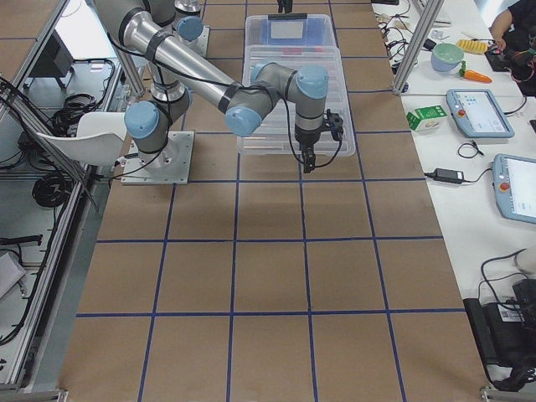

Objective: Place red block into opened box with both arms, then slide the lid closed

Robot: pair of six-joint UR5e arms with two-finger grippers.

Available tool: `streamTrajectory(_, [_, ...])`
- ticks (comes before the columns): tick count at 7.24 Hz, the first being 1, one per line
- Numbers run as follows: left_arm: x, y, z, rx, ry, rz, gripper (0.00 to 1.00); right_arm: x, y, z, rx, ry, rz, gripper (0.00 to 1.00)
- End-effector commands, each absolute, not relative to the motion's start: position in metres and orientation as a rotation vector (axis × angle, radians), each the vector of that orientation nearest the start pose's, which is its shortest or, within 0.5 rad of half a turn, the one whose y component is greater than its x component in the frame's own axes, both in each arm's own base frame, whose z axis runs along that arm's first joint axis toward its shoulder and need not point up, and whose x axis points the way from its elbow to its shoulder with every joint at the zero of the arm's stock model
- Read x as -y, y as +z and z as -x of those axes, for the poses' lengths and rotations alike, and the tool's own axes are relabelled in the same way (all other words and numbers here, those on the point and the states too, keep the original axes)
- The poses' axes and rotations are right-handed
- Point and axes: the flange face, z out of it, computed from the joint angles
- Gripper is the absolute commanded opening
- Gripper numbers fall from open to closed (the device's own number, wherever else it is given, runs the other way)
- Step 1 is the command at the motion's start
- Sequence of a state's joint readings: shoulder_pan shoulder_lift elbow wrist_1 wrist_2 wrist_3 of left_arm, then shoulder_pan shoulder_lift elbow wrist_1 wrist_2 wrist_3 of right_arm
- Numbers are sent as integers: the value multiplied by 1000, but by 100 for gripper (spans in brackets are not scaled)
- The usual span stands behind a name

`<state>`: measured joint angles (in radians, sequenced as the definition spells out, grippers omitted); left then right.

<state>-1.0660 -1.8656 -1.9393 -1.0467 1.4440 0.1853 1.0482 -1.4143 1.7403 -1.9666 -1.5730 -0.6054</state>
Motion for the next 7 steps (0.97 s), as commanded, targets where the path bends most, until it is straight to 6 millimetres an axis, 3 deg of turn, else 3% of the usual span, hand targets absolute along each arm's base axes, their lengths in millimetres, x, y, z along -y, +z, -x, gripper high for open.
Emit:
streamTrajectory(1, [519,193,-116,-3272,207,616,100,541,371,151,-3171,-121,130,100])
streamTrajectory(3, [522,187,-111,-3309,212,716,100,553,402,142,-3179,-153,167,100])
streamTrajectory(4, [522,183,-111,-3312,226,711,82,555,434,133,-3162,-107,192,100])
streamTrajectory(5, [523,179,-112,-3312,237,722,72,549,474,128,-3143,-55,196,100])
streamTrajectory(6, [525,180,-113,-3315,230,704,45,530,515,118,-3135,-21,193,100])
streamTrajectory(7, [527,183,-114,-3313,218,686,30,511,543,110,-3141,-18,186,100])
